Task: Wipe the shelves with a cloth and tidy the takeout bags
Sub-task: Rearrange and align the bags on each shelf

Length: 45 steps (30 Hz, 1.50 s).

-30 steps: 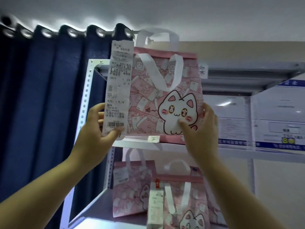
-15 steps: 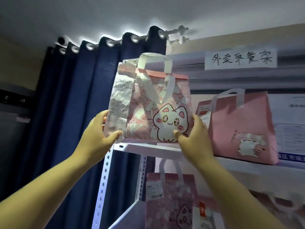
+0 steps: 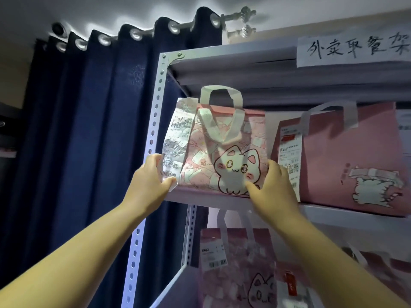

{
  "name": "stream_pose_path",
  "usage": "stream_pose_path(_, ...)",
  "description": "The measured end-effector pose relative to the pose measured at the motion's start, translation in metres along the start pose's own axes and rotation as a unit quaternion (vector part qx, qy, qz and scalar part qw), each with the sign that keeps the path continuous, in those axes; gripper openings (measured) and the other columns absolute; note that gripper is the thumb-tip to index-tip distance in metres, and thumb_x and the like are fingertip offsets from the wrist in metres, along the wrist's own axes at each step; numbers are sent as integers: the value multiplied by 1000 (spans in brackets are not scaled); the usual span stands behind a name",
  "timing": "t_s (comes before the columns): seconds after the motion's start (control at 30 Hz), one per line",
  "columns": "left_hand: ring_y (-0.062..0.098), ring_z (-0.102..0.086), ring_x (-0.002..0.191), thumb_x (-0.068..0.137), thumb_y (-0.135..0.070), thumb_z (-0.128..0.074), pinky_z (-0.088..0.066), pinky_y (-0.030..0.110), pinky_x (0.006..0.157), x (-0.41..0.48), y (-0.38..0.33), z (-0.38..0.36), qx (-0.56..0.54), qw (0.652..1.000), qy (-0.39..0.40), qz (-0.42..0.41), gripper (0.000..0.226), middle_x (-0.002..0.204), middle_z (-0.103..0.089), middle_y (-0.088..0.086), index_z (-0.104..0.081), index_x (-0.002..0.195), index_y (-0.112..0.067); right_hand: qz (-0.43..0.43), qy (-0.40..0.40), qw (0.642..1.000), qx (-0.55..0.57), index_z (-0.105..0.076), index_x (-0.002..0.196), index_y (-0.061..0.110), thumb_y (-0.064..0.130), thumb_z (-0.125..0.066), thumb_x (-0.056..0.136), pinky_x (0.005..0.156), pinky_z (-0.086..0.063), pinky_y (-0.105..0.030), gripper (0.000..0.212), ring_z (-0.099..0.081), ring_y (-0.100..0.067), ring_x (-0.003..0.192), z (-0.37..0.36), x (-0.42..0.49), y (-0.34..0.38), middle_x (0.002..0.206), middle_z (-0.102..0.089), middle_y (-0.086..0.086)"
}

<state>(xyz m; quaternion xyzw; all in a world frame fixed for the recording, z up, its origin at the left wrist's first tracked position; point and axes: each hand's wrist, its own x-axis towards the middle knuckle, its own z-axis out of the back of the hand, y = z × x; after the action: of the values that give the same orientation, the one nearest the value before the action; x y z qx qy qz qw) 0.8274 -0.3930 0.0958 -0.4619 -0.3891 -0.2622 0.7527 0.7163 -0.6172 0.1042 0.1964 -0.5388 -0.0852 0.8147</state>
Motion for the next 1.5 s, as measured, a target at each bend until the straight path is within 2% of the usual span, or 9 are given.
stream_pose_path(0.17,15,-46,108,80,-24,-65,-33,25,83,18,13,-14,21,999,28,-8,59,128,-50,4,-41,132,-16,-15,-1,999,-28,-39,126,16,29,-65,82,86,-46,-39,52,-50,-24,107,-12,7,3,122,-47,-5)
stream_pose_path(0.3,11,-44,83,79,-22,-64,-34,24,69,21,18,-15,27,999,13,-30,27,107,-53,5,-52,103,-21,-15,-7,999,-39,-39,129,16,30,-65,83,85,-43,-35,55,-49,-23,108,-12,5,6,124,-46,-6)
stream_pose_path(0.5,23,-32,122,83,-26,-65,-13,12,91,13,2,2,30,988,-72,-131,48,124,-47,5,-48,126,-14,45,-101,994,-22,-49,123,12,32,-68,82,82,-47,-28,49,-53,-18,100,11,-3,12,118,-53,-2)
stream_pose_path(0.6,22,-32,118,82,-29,-65,-15,14,90,8,-20,5,11,983,-61,-174,41,119,-50,3,-54,119,-16,87,-156,984,-23,-57,109,13,28,-68,82,69,-39,-14,33,-51,-11,87,30,-7,10,101,-55,4)
stream_pose_path(0.9,30,-52,92,75,-16,-74,-35,29,79,-25,-95,-42,-26,945,17,-327,25,95,-62,9,-66,97,-7,99,-233,964,-77,-60,96,12,16,-68,80,66,-41,-18,18,-55,-14,78,94,-9,-42,89,-60,2)
stream_pose_path(1.03,29,-52,94,76,-18,-74,-41,33,80,-34,-124,-75,-40,941,40,-333,27,98,-61,8,-66,99,-8,48,-273,950,-144,-56,111,10,16,-70,78,92,-26,-24,36,-49,-26,105,127,-2,-79,109,-57,-8)
stream_pose_path(1.17,26,-52,97,79,-22,-72,-43,33,83,-38,-144,-106,-45,949,49,-308,32,103,-60,8,-64,105,-7,-60,-212,959,-177,-38,132,8,33,-68,80,104,-23,-39,65,-31,-34,123,147,9,-114,131,-38,-17)
stream_pose_path(1.3,16,-47,104,82,-30,-66,-33,23,87,-41,-158,-129,-63,962,45,-263,40,113,-55,4,-58,117,-11,-110,-133,979,-107,-37,134,12,38,-58,86,90,-37,-40,58,-44,-29,117,158,16,-141,130,-45,-10)
stream_pose_path(1.5,23,-47,115,86,-38,-59,-36,33,95,-41,-172,-161,-66,981,57,-176,63,134,-44,6,-34,139,-15,-84,-113,988,-58,-43,96,27,35,-53,92,63,-32,-31,13,-50,-17,82,171,20,-171,92,-54,6)
